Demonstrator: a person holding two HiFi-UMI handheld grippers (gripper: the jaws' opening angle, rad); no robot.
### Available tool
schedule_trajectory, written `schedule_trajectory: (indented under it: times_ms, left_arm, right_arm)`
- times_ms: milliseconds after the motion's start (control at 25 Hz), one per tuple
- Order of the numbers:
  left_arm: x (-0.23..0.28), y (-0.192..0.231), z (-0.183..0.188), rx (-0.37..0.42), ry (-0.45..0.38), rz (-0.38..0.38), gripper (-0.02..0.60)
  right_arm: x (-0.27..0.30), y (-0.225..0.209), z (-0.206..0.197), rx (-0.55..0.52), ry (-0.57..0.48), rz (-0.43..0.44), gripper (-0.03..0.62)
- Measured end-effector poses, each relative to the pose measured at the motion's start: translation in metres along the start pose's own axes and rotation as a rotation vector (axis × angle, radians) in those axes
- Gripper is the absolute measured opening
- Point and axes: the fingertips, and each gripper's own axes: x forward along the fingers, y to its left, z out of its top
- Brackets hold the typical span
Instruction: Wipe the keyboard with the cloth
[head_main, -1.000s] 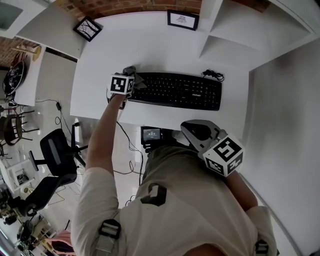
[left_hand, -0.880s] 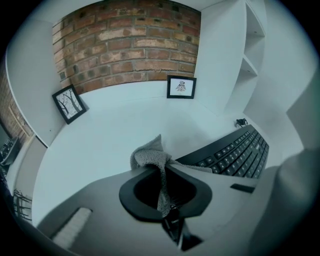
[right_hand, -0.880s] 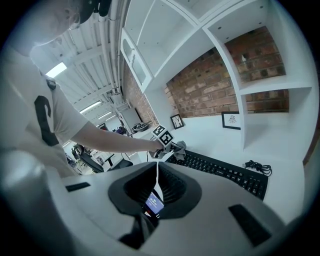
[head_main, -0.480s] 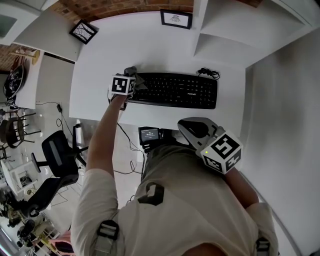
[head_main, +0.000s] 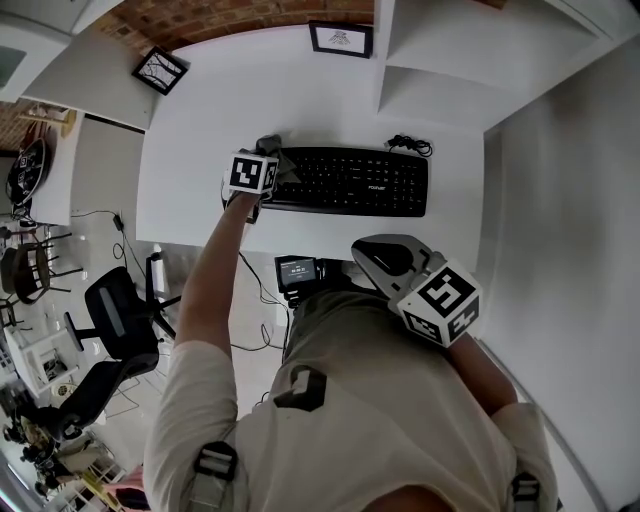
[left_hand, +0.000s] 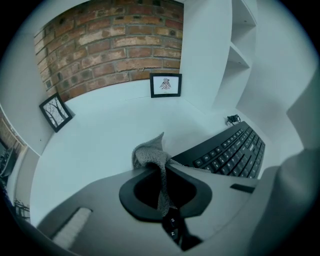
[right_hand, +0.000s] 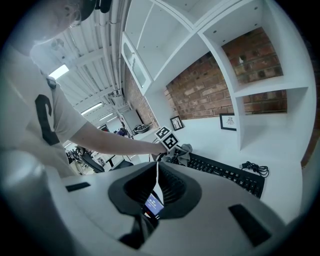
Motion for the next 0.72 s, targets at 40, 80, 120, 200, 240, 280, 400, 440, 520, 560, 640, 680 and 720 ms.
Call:
schedule_trajectory:
  times_ms: [40, 80, 120, 200, 240, 280, 400, 440, 520, 560, 640, 680, 720]
  left_arm:
    - [0.001, -0.002, 0.002, -0.006, -0.005, -0.005, 0.009]
    - [0.002, -0.004, 0.003, -0.013, -0.008, -0.011, 0.009]
    - [0.002, -0.007, 0.004, -0.014, -0.007, -0.016, 0.009]
    - [0.004, -0.013, 0.006, 0.000, 0.002, -0.022, 0.009]
    - [0.004, -0.016, 0.008, 0.010, 0.008, -0.026, 0.009]
    - [0.004, -0.018, 0.009, 0.017, 0.013, -0.030, 0.009]
    - [0.007, -0.025, 0.012, 0.032, 0.024, -0.028, 0.009]
    - [0.007, -0.027, 0.013, 0.035, 0.025, -0.024, 0.009]
    - [0.008, -0.030, 0.016, 0.036, 0.024, -0.022, 0.009]
    - [0.009, -0.033, 0.017, 0.035, 0.025, -0.027, 0.009]
    - [0.010, -0.042, 0.019, 0.037, 0.029, -0.045, 0.009]
    - [0.011, -0.048, 0.020, 0.041, 0.031, -0.054, 0.009]
    - [0.012, -0.053, 0.022, 0.046, 0.032, -0.060, 0.009]
  right_arm:
    - [0.000, -0.001, 0.000, 0.002, -0.001, -0.001, 0.006]
    - [-0.001, -0.001, 0.000, 0.003, -0.002, -0.003, 0.006]
    - [-0.002, -0.002, 0.000, 0.003, -0.003, -0.004, 0.006]
    - [-0.004, -0.003, 0.000, 0.002, -0.003, -0.006, 0.006]
    - [-0.005, -0.003, 0.000, 0.002, -0.003, -0.007, 0.006]
    - [-0.006, -0.003, -0.001, 0.002, -0.003, -0.008, 0.006]
    - [-0.009, -0.005, -0.002, 0.012, -0.003, -0.009, 0.006]
    - [-0.009, -0.006, -0.002, 0.015, -0.003, -0.009, 0.006]
    - [-0.011, -0.007, -0.003, 0.015, -0.005, -0.008, 0.006]
    - [-0.012, -0.006, -0.003, 0.014, -0.005, -0.007, 0.006]
    - [-0.013, -0.007, -0.004, 0.014, -0.006, -0.005, 0.006]
    - [-0.014, -0.007, -0.004, 0.015, -0.007, -0.005, 0.006]
    - [-0.015, -0.008, -0.003, 0.017, -0.008, -0.005, 0.006]
